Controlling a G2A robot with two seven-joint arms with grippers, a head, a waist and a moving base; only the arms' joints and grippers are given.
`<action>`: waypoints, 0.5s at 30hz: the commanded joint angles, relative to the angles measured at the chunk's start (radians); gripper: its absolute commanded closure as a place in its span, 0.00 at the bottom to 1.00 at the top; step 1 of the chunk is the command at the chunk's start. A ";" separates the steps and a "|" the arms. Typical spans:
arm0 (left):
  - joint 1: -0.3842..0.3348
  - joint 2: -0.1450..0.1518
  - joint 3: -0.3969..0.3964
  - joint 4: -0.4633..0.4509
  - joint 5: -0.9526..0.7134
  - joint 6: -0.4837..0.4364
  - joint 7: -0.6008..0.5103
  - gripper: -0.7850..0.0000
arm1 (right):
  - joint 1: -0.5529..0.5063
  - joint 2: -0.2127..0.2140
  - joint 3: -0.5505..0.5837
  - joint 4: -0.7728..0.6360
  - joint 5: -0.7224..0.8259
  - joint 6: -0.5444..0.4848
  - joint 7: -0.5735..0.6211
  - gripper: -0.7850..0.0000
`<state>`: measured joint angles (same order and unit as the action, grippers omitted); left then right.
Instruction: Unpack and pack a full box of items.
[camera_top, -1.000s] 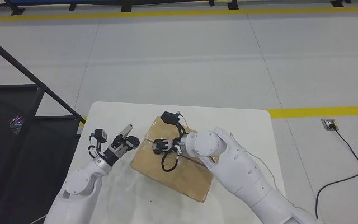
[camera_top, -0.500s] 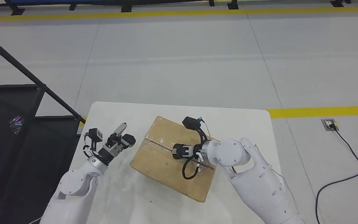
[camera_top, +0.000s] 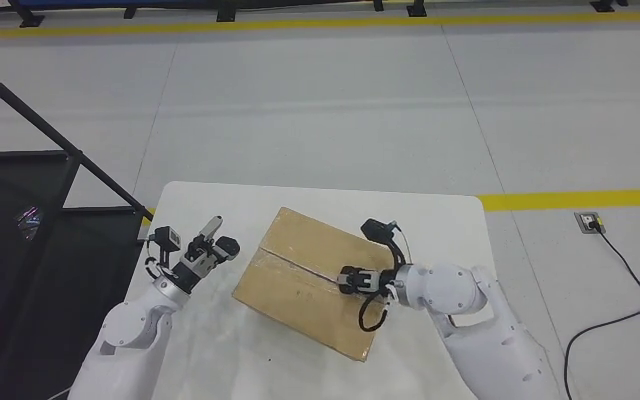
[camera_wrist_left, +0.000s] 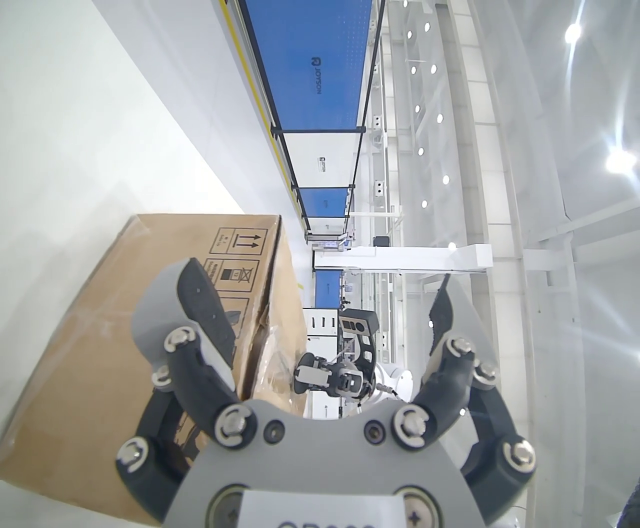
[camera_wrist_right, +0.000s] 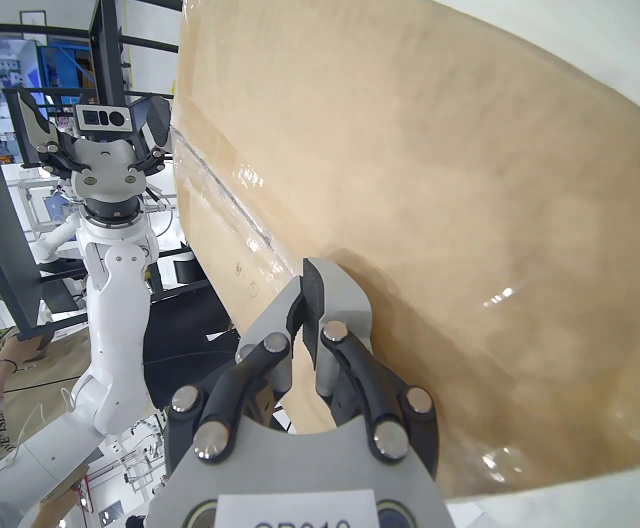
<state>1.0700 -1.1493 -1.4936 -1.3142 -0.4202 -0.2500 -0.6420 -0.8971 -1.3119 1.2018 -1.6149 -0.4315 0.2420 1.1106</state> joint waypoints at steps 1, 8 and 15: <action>0.002 0.001 -0.003 -0.004 0.001 -0.002 -0.002 0.00 | -0.027 0.008 0.032 -0.022 0.002 -0.002 0.006 1.00; 0.010 0.003 -0.012 -0.023 -0.004 -0.004 -0.007 0.00 | -0.093 0.032 0.115 -0.058 0.007 -0.012 0.034 1.00; 0.017 0.007 -0.029 -0.036 -0.007 -0.005 -0.008 0.00 | -0.197 0.054 0.217 -0.132 0.065 -0.068 0.012 1.00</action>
<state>1.0873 -1.1427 -1.5199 -1.3504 -0.4246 -0.2568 -0.6493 -1.0773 -1.2608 1.4008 -1.7364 -0.3808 0.1844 1.1288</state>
